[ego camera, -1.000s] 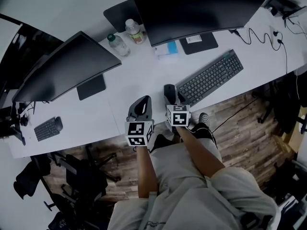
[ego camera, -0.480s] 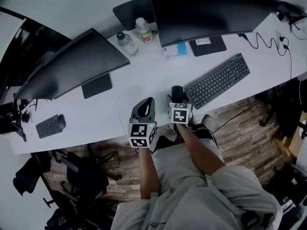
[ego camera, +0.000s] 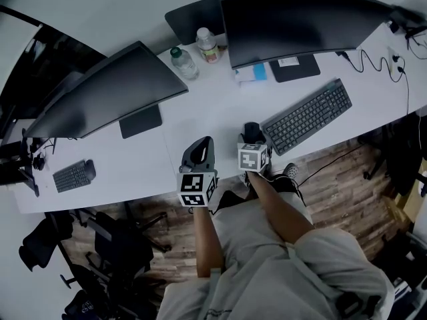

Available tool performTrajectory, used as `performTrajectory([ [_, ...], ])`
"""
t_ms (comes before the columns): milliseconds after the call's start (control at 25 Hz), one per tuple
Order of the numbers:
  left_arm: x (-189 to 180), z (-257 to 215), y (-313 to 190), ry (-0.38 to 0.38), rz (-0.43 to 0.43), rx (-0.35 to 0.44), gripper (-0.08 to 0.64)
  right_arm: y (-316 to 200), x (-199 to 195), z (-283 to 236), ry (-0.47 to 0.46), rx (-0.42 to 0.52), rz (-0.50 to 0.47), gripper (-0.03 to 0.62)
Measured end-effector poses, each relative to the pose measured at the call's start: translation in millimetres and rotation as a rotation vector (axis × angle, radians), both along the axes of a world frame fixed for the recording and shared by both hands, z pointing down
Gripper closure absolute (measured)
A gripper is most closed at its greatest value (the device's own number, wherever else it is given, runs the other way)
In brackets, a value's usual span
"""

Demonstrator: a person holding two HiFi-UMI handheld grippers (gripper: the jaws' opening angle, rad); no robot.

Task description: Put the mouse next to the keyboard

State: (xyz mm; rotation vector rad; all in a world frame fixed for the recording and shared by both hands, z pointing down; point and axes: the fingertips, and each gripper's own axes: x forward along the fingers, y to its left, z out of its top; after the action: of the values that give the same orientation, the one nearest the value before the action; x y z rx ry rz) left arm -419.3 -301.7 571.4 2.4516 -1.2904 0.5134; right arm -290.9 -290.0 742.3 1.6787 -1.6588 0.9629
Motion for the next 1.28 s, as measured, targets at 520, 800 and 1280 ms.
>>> performTrajectory([
  [520, 9, -4, -8, 0.065, -0.014, 0.025, 0.537, -2, -5, -21, -0.029, 0.076, -0.176, 0.288],
  [800, 33, -5, -10, 0.091, 0.013, 0.032, 0.537, -2, 11, -52, -0.085, 0.159, -0.267, 0.288],
  [1280, 107, -5, -20, 0.116, 0.046, 0.030, 0.537, -8, 79, -88, -0.092, 0.223, -0.292, 0.287],
])
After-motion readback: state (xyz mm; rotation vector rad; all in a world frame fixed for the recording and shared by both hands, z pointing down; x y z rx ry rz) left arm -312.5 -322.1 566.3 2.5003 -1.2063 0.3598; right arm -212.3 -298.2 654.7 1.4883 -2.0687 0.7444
